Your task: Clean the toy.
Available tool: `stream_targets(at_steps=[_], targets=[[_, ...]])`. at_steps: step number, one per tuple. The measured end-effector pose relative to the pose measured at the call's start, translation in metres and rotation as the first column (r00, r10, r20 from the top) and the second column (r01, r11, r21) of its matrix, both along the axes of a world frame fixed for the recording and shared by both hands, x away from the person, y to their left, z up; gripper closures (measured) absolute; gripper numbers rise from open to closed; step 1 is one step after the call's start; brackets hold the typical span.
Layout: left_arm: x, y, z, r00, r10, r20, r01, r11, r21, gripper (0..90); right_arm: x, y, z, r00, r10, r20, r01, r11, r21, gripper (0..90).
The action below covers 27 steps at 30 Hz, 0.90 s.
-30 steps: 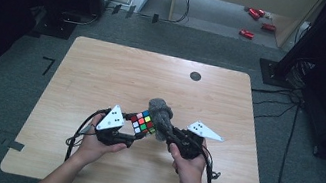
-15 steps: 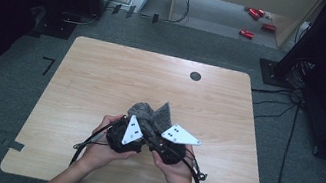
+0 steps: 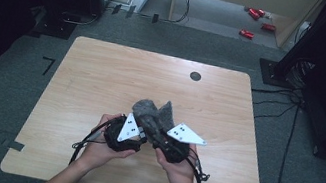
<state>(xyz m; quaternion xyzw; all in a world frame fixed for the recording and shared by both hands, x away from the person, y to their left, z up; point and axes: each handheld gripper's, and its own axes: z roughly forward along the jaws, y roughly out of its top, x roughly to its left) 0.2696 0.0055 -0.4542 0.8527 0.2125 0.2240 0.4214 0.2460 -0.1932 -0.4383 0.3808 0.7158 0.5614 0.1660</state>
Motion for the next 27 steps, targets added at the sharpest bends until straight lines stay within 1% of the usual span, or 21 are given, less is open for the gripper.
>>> stream_targets(at_steps=[2, 3, 4, 5, 7, 8, 9, 10, 11, 12, 13, 15, 17, 18, 19, 21, 22, 23, 24, 25, 27], targets=[[0.002, 0.003, 0.001, 1.0000, 0.003, -0.009, -0.003, 0.9999, -0.016, 34.9, 0.004, -0.010, 0.001, 0.9992, -0.037, -0.012, 0.037, 0.999, 0.008, 74.5], [0.003, 0.004, 0.001, 0.9999, 0.005, -0.013, -0.006, 0.9997, -0.023, 34.9, 0.004, -0.013, 0.001, 0.9989, -0.042, -0.021, 0.042, 0.999, 0.012, 74.7], [0.004, 0.005, 0.001, 0.9999, 0.008, -0.014, -0.008, 0.9997, -0.023, 34.9, 0.003, -0.013, 0.002, 0.9991, -0.038, -0.019, 0.039, 0.999, 0.014, 74.7], [0.004, 0.004, 0.001, 0.9998, 0.008, -0.020, -0.009, 0.9997, -0.023, 34.9, 0.001, -0.010, 0.002, 0.9996, -0.029, -0.006, 0.029, 1.000, 0.002, 74.7], [0.003, 0.002, 0.000, 0.9997, 0.002, -0.024, -0.002, 0.9998, -0.018, 34.8, -0.006, 0.001, 0.003, 0.9998, 0.002, 0.019, -0.002, 0.999, -0.039, 74.6], [0.002, 0.000, 0.000, 0.9997, -0.004, -0.024, 0.004, 0.9999, -0.015, 34.9, -0.009, 0.008, 0.003, 0.9992, 0.034, 0.019, -0.034, 0.998, -0.048, 74.5], [0.001, -0.002, 0.000, 0.9998, -0.010, -0.017, 0.010, 0.9999, -0.002, 34.9, -0.011, 0.014, 0.002, 0.9983, 0.055, 0.020, -0.054, 0.997, -0.064, 74.4], [0.000, -0.002, 0.000, 0.9999, -0.012, -0.010, 0.012, 0.9999, 0.006, 34.8, -0.012, 0.018, 0.002, 0.9980, 0.054, 0.031, -0.051, 0.995, -0.086, 74.4], [0.000, -0.002, 0.000, 0.9998, -0.008, -0.016, 0.008, 0.9999, -0.012, 34.9, -0.012, 0.018, 0.002, 0.9981, 0.049, 0.036, -0.046, 0.995, -0.085, 74.3], [0.001, 0.000, 0.001, 0.9996, -0.011, -0.026, 0.010, 0.9995, -0.029, 34.9, -0.009, 0.015, 0.002, 0.9985, 0.047, 0.028, -0.046, 0.997, -0.059, 74.3], [0.002, 0.002, 0.002, 0.9994, -0.008, -0.032, 0.007, 0.9991, -0.041, 34.9, -0.006, 0.009, 0.003, 0.9993, 0.033, 0.019, -0.032, 0.999, -0.032, 74.3], [0.005, 0.006, 0.004, 0.9991, -0.005, -0.043, 0.003, 0.9981, -0.061, 34.9, -0.001, -0.002, 0.006, 0.9996, -0.021, 0.020, 0.021, 1.000, -0.014, 74.2], [0.005, 0.008, 0.005, 0.9988, -0.004, -0.048, 0.000, 0.9970, -0.077, 34.9, -0.001, -0.008, 0.008, 0.9995, -0.031, 0.012, 0.031, 1.000, 0.000, 74.3], [0.005, 0.008, 0.005, 0.9989, -0.005, -0.047, 0.002, 0.9973, -0.073, 34.9, -0.002, -0.007, 0.009, 0.9996, -0.021, 0.017, 0.021, 1.000, -0.002, 74.2], [0.005, 0.006, 0.005, 0.9990, -0.007, -0.044, 0.004, 0.9975, -0.071, 34.9, -0.005, -0.003, 0.009, 0.9996, -0.002, 0.027, 0.003, 1.000, -0.017, 74.2], [0.003, 0.003, 0.003, 0.9986, -0.019, -0.049, 0.016, 0.9977, -0.066, 34.9, -0.010, 0.009, 0.008, 0.9978, 0.055, 0.037, -0.053, 0.998, -0.045, 73.6], [0.002, 0.001, 0.003, 0.9988, -0.021, -0.045, 0.019, 0.9982, -0.056, 34.9, -0.011, 0.014, 0.007, 0.9968, 0.069, 0.041, -0.066, 0.996, -0.062, 73.3], [0.002, 0.001, 0.003, 0.9989, -0.020, -0.043, 0.017, 0.9983, -0.056, 34.9, -0.012, 0.016, 0.006, 0.9967, 0.064, 0.049, -0.061, 0.995, -0.077, 73.3], [0.003, 0.003, 0.004, 0.9986, -0.021, -0.049, 0.018, 0.9978, -0.065, 34.9, -0.010, 0.015, 0.007, 0.9974, 0.059, 0.041, -0.057, 0.996, -0.064, 73.3], [0.004, 0.004, 0.004, 0.9984, -0.020, -0.052, 0.016, 0.9972, -0.073, 34.9, -0.007, 0.011, 0.007, 0.9981, 0.054, 0.029, -0.053, 0.998, -0.036, 73.4], [0.005, 0.007, 0.004, 0.9982, -0.016, -0.059, 0.011, 0.9969, -0.078, 34.9, 0.000, -0.001, 0.008, 1.0000, 0.003, 0.009, -0.003, 1.000, 0.008, 73.4]])
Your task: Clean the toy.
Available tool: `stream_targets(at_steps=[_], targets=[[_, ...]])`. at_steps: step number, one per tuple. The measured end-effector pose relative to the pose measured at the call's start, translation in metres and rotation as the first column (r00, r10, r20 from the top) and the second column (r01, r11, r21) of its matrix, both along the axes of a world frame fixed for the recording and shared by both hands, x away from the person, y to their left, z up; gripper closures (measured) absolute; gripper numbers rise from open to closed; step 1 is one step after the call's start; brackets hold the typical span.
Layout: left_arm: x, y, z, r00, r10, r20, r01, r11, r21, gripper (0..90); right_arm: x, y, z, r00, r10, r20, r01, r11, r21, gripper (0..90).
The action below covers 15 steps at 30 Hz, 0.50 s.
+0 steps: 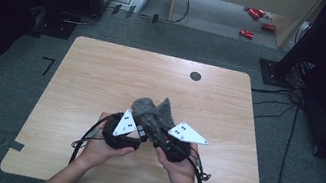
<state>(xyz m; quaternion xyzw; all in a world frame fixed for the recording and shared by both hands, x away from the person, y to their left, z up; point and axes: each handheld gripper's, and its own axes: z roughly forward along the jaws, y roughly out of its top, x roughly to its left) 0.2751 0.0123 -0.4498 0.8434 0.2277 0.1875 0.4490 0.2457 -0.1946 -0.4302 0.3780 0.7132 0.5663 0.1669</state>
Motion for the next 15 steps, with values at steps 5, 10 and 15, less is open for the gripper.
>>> stream_targets(at_steps=[5, 10, 15], targets=[[-0.002, -0.004, -0.002, 0.9999, -0.011, 0.008, 0.011, 0.9999, 0.013, 34.9, 0.000, -0.004, 0.000, 0.9999, -0.002, -0.011, 0.002, 1.000, 0.000, 73.0], [0.000, -0.001, -0.002, 1.0000, -0.003, 0.001, 0.003, 1.0000, 0.005, 34.9, -0.004, 0.010, -0.003, 0.9991, 0.043, 0.001, -0.043, 0.999, -0.029, 73.2], [0.014, 0.027, 0.006, 0.9970, 0.061, -0.047, -0.066, 0.9908, -0.118, 34.9, 0.011, -0.025, -0.009, 0.9953, -0.096, -0.013, 0.097, 0.994, 0.046, 72.5]])
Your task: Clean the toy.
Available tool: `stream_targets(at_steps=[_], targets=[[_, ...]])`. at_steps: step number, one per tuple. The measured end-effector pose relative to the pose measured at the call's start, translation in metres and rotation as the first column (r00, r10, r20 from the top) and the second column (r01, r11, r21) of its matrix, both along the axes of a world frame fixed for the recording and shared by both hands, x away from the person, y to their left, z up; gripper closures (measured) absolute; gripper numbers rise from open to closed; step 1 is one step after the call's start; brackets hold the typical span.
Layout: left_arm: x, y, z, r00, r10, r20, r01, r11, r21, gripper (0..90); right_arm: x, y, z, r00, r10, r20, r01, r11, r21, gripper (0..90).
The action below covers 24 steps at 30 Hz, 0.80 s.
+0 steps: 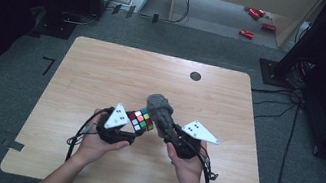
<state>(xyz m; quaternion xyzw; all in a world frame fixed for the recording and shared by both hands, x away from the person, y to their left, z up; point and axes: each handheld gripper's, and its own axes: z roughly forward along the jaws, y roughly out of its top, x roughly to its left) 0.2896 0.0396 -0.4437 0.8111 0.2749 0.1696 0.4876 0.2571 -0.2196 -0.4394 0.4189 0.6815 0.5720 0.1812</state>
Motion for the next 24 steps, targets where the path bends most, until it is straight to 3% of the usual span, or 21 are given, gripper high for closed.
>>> stream_targets(at_steps=[2, 4, 8, 10, 13, 15, 16, 21, 24], targets=[[0.006, 0.014, 0.005, 0.9992, 0.030, -0.028, -0.032, 0.9953, -0.091, 34.9, 0.005, -0.005, -0.012, 0.9992, -0.005, -0.039, 0.005, 1.000, -0.008, 72.6], [0.008, 0.022, 0.009, 0.9983, 0.030, -0.049, -0.038, 0.9847, -0.170, 34.9, 0.007, 0.001, -0.024, 0.9966, 0.029, -0.077, -0.030, 0.999, -0.013, 72.7], [0.005, 0.022, 0.012, 0.9978, -0.023, -0.062, 0.006, 0.9650, -0.262, 34.9, 0.005, 0.025, -0.040, 0.9916, 0.103, -0.078, -0.108, 0.992, -0.062, 72.7], [0.004, 0.019, 0.012, 0.9964, -0.045, -0.072, 0.023, 0.9597, -0.280, 34.9, 0.001, 0.035, -0.043, 0.9880, 0.145, -0.053, -0.149, 0.986, -0.079, 72.7], [0.004, 0.017, 0.010, 0.9941, -0.064, -0.087, 0.037, 0.9578, -0.285, 34.9, -0.005, 0.046, -0.046, 0.9751, 0.221, -0.017, -0.222, 0.970, -0.099, 72.3], [0.005, 0.017, 0.009, 0.9933, -0.070, -0.092, 0.042, 0.9588, -0.281, 34.9, -0.007, 0.050, -0.046, 0.9716, 0.237, -0.001, -0.234, 0.962, -0.139, 72.2], [0.005, 0.018, 0.009, 0.9931, -0.069, -0.095, 0.039, 0.9580, -0.284, 34.9, -0.006, 0.049, -0.046, 0.9732, 0.230, 0.003, -0.227, 0.963, -0.147, 72.2], [0.005, 0.019, 0.011, 0.9919, -0.076, -0.101, 0.044, 0.9557, -0.291, 34.9, 0.001, 0.026, -0.039, 0.9909, 0.122, 0.056, -0.115, 0.986, -0.116, 72.3], [0.005, 0.015, 0.009, 0.9915, -0.080, -0.103, 0.048, 0.9591, -0.279, 34.9, -0.002, 0.031, -0.042, 0.9867, 0.149, 0.064, -0.138, 0.979, -0.152, 72.3]])
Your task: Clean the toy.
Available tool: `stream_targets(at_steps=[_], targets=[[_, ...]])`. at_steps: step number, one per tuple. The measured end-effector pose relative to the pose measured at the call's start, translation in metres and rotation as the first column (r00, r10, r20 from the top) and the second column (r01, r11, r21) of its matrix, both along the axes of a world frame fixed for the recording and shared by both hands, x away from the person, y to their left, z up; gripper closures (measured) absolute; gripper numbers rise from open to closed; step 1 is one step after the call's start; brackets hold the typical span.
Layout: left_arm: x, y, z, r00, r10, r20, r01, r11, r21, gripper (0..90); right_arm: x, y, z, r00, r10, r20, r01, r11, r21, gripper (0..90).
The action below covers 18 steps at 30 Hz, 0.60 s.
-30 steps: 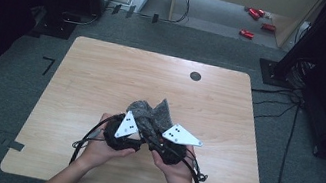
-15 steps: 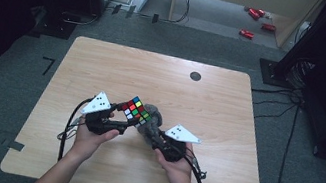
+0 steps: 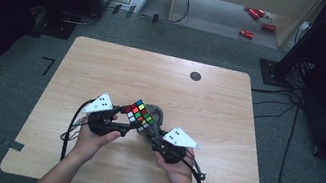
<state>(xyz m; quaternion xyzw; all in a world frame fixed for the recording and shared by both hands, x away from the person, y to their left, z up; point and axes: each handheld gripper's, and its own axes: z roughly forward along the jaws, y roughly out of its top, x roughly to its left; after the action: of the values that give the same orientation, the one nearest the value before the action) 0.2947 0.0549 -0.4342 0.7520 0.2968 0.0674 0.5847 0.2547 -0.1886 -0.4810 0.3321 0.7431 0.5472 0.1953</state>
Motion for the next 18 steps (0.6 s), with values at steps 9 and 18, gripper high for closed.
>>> stream_targets(at_steps=[9, 18], targets=[[0.000, 0.005, 0.002, 0.9999, 0.013, 0.006, -0.013, 0.9999, 0.000, 34.9, -0.006, 0.010, 0.001, 0.9988, 0.048, 0.011, -0.048, 0.998, -0.029, 72.2], [0.000, 0.003, 0.001, 1.0000, 0.007, 0.005, -0.007, 0.9999, 0.010, 34.9, -0.014, 0.022, -0.003, 0.9963, 0.083, 0.026, -0.081, 0.995, -0.060, 72.0]])
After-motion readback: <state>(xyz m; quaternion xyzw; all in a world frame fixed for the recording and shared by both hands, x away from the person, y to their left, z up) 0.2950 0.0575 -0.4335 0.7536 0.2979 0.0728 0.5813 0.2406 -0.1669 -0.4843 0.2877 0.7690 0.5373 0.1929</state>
